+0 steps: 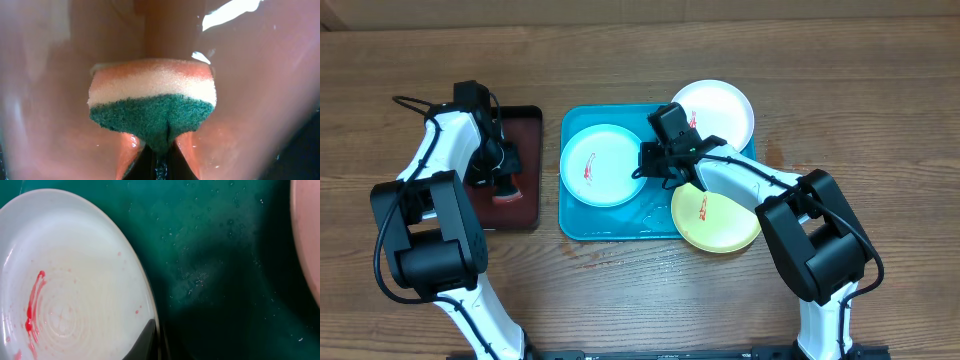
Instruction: Clean dirty plates on tray and stack at the side
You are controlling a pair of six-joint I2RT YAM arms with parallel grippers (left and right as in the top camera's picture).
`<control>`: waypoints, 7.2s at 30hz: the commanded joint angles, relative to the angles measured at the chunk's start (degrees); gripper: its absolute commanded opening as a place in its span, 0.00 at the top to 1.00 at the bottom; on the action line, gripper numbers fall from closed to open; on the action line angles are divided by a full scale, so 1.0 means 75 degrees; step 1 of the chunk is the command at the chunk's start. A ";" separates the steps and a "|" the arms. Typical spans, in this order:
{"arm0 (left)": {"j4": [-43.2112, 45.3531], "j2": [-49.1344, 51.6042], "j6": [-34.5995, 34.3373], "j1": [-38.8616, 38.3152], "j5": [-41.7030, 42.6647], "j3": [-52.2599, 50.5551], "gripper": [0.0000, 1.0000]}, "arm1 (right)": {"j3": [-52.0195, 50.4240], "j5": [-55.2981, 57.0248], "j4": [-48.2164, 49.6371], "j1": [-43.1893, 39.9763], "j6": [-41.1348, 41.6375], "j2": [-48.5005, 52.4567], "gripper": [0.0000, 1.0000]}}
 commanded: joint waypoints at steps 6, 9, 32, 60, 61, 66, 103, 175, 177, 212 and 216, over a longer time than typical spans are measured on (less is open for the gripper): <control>-0.1492 -0.0038 0.0157 -0.0020 0.0329 0.1512 0.96 | 0.0172 -0.0140 -0.0035 0.0023 0.0032 0.0067 0.92; -0.2078 -0.0038 0.0388 -0.0055 0.0501 0.2276 0.96 | 0.0172 -0.0286 -0.0061 0.0015 0.0032 0.0067 0.96; -0.1195 0.0015 0.0749 -0.2381 0.1160 0.2075 0.96 | 0.0175 -0.0428 -0.0181 0.0015 0.0035 0.0067 0.96; 0.0729 0.0038 -0.1265 -0.3343 0.1067 -0.0009 0.96 | 0.0175 -0.0434 -0.0181 0.0015 0.0038 0.0067 0.96; 0.0828 0.0038 -0.1265 -0.3363 0.1070 -0.0006 0.96 | 0.0175 -0.0431 -0.0178 0.0015 0.0038 0.0067 0.96; 0.1364 0.0038 -0.1265 -0.3378 0.1110 0.0000 0.96 | 0.0175 -0.0431 -0.0181 0.0015 0.0035 0.0067 0.96; 0.0312 0.0038 0.1789 -0.3075 0.3885 0.0000 0.96 | 0.0175 -0.0431 -0.0122 0.0015 0.0038 0.0067 0.96; -0.3241 0.0044 -0.0915 -0.2591 -0.0277 0.5412 0.95 | 0.1679 0.1888 -0.3293 0.0460 0.0137 -0.1040 0.96; -0.3238 0.0047 -0.0915 -0.2597 -0.0245 0.5330 0.96 | 0.1795 0.2661 -0.3590 0.0685 -0.0073 -0.1271 0.96; -0.3299 0.0047 -0.1003 -0.2605 0.0755 0.5176 0.96 | 0.1821 1.2954 -0.4639 0.4030 0.0000 -0.1880 0.96; -0.3296 0.0047 -0.1003 -0.2605 0.0796 0.5176 0.96 | 0.1821 1.2939 -0.4637 0.4030 0.0070 -0.1880 0.96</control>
